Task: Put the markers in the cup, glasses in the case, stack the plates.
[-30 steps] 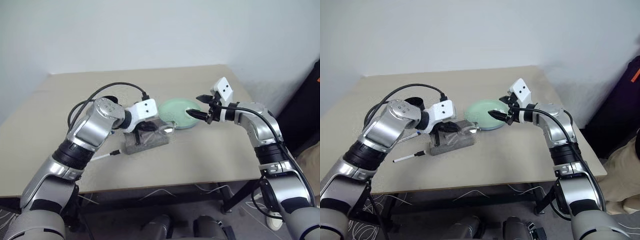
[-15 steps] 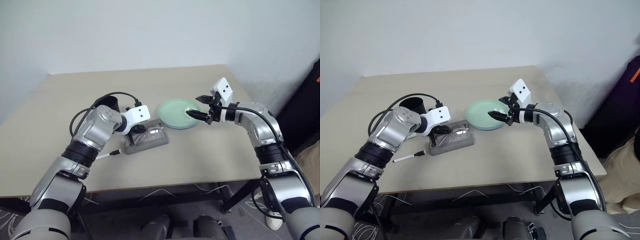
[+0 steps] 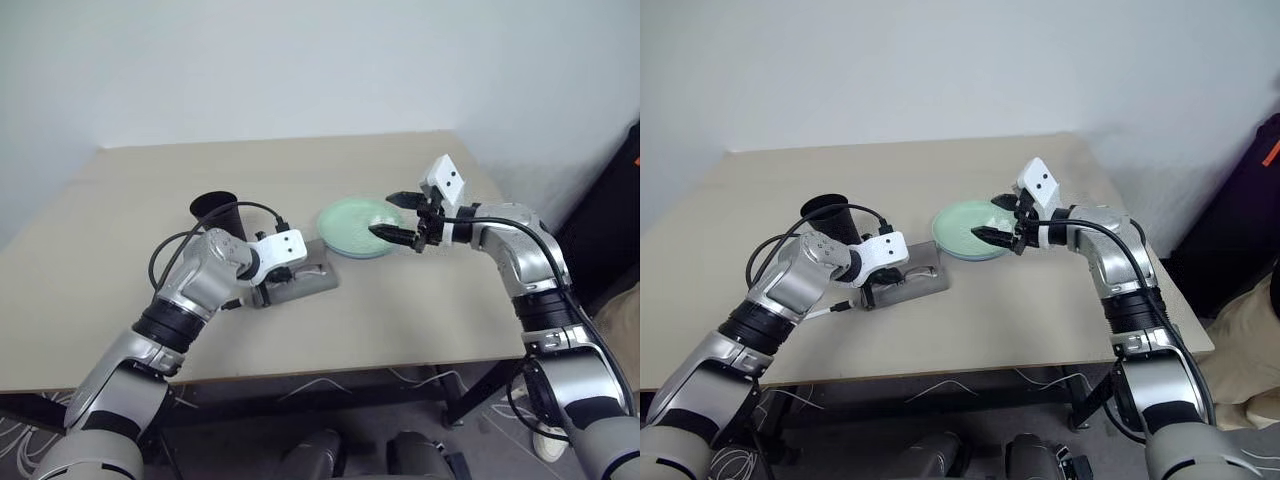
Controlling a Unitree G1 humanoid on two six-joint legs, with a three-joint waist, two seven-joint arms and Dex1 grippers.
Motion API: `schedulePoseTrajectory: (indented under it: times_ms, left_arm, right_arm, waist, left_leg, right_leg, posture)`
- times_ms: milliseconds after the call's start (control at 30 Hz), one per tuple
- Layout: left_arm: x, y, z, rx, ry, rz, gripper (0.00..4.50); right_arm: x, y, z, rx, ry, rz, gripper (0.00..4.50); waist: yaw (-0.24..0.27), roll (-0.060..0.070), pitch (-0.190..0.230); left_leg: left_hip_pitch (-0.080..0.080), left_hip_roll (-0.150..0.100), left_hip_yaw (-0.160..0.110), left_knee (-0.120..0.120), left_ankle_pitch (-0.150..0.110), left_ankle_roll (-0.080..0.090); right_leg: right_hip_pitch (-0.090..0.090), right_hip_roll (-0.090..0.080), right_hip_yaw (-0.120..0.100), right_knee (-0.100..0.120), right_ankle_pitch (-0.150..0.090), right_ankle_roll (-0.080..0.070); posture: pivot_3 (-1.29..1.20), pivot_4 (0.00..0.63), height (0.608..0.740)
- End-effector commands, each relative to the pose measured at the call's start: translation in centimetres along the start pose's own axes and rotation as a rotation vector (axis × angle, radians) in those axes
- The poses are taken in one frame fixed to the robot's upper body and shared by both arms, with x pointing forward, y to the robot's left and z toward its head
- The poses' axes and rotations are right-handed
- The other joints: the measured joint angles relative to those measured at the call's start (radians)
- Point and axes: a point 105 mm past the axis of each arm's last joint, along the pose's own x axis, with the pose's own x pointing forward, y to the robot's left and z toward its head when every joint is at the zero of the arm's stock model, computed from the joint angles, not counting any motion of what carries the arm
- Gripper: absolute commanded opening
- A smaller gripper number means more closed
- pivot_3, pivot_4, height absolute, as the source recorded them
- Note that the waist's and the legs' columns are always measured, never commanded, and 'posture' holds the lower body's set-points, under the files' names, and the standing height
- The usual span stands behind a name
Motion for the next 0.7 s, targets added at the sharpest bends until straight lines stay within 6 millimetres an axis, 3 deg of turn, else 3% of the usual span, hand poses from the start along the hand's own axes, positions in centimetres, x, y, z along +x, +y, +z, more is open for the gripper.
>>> schedulePoseTrajectory:
  times_ms: [33, 233, 700]
  left_arm:
    - [-0.2, 0.0, 0.3, 0.012, 0.0, 0.006, 0.03]
    - [-0.3, 0.0, 0.4, 0.007, 0.008, -0.001, 0.03]
    - [-0.2, -0.1, 0.5, -0.013, 0.011, -0.006, 0.03]
  right_arm:
    - [-1.0, 0.3, 1.3, -0.086, -0.016, 0.06, 4.04]
    - [-2.2, 1.3, 0.5, -0.137, 0.045, 0.182, 4.04]
    - [-1.9, 1.2, 0.6, -0.154, 0.047, 0.177, 4.04]
  waist:
    - [0.0, 0.0, 0.0]
    - [-0.001, 0.0, 0.0]
    - [0.001, 0.0, 0.0]
  left_leg:
    - [0.0, 0.0, 0.0, 0.0, 0.0, 0.0]
    - [0.0, 0.0, 0.0, 0.002, 0.0, 0.0]
    - [0.0, 0.0, 0.001, 0.002, -0.001, 0.001]
  right_leg:
    - [0.0, 0.0, 0.0, 0.0, 0.0, 0.0]
    - [0.001, -0.001, -0.001, 0.0, 0.0, 0.001]
    - [0.001, -0.001, -0.001, 0.0, 0.0, 0.001]
  posture:
    - [0.0, 0.0, 0.74]
    - [0.0, 0.0, 0.74]
    - [0.0, 0.0, 0.74]
